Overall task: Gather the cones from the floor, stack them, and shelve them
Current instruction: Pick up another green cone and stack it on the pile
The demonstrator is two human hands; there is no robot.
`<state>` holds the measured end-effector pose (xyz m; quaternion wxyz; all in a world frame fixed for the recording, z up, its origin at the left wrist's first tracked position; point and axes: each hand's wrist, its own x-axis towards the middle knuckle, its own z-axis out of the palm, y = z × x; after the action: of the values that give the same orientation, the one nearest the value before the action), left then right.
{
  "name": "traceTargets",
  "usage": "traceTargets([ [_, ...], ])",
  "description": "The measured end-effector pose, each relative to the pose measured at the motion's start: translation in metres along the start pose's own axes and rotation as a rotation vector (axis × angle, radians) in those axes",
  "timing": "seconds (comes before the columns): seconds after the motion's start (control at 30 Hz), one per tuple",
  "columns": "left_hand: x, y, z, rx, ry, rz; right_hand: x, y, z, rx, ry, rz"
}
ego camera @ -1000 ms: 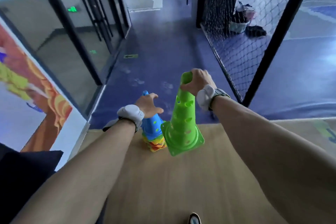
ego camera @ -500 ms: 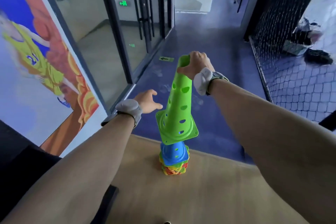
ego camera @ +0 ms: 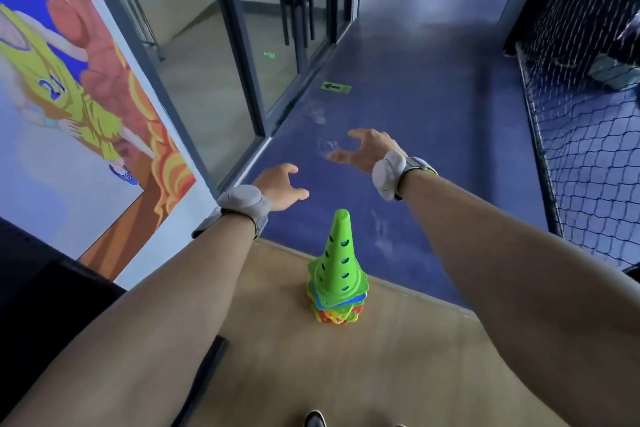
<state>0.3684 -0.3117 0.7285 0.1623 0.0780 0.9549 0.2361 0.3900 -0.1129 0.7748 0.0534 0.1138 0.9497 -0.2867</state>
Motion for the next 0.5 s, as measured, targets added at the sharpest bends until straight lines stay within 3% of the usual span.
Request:
traceTargets([
  [0.23,0.016,-0.013,0.061,-0.146,0.035,-0.142,0.034,0.074,0.052,0.050,-0.064,0.020],
  [0.5,0.074,-0.065,0.185,-0.228,-0.001,-0.309,0.086,0.189,0.174,0.139,-0.119,0.117],
])
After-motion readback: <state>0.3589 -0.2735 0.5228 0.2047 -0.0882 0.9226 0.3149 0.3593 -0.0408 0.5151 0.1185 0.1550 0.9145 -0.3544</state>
